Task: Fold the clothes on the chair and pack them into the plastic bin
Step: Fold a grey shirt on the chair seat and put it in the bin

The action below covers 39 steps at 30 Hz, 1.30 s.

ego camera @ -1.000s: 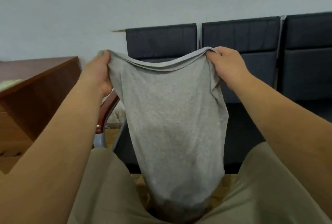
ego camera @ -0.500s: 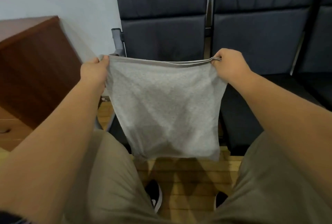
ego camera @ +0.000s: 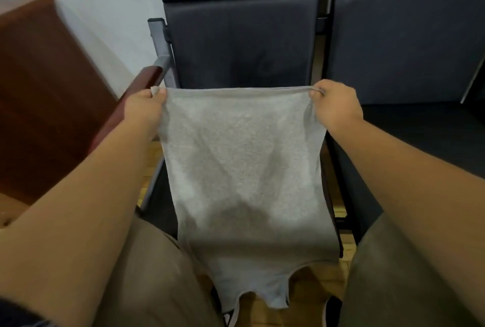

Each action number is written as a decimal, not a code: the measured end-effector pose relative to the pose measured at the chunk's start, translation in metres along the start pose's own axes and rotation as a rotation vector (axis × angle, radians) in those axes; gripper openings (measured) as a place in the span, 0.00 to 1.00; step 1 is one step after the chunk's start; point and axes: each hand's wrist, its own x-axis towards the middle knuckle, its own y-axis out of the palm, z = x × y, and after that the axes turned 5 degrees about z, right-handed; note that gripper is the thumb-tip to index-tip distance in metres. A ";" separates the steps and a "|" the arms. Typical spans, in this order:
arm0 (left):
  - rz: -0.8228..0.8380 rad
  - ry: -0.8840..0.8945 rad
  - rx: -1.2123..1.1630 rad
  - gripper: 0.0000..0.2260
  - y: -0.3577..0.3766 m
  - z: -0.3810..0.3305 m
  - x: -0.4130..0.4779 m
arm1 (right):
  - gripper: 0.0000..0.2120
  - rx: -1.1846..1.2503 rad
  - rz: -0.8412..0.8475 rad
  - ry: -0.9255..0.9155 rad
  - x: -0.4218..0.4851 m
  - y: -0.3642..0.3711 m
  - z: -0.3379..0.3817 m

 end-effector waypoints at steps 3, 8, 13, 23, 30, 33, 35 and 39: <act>0.039 -0.038 0.077 0.09 0.017 0.034 0.021 | 0.09 -0.048 0.119 0.043 0.016 0.030 -0.020; 0.096 -0.114 0.237 0.25 0.039 0.049 0.054 | 0.06 -0.086 0.247 0.074 0.044 0.060 -0.037; 0.059 0.010 0.714 0.11 0.055 0.062 0.075 | 0.08 -0.260 0.300 0.112 0.062 0.080 -0.053; 0.031 0.027 0.999 0.11 0.055 0.066 0.070 | 0.10 -0.444 0.273 0.143 0.060 0.084 -0.064; 0.310 0.110 1.216 0.14 0.085 0.050 0.037 | 0.18 -0.419 0.314 0.062 0.047 0.088 -0.046; 0.561 0.065 1.286 0.28 0.100 0.051 0.026 | 0.18 -0.370 0.449 -0.042 0.037 0.094 -0.042; 0.684 0.009 1.313 0.34 0.105 0.060 0.020 | 0.23 -0.434 0.575 -0.094 0.029 0.101 -0.043; 0.779 -0.025 1.360 0.39 0.106 0.081 0.032 | 0.31 -0.528 0.714 -0.110 0.025 0.113 -0.053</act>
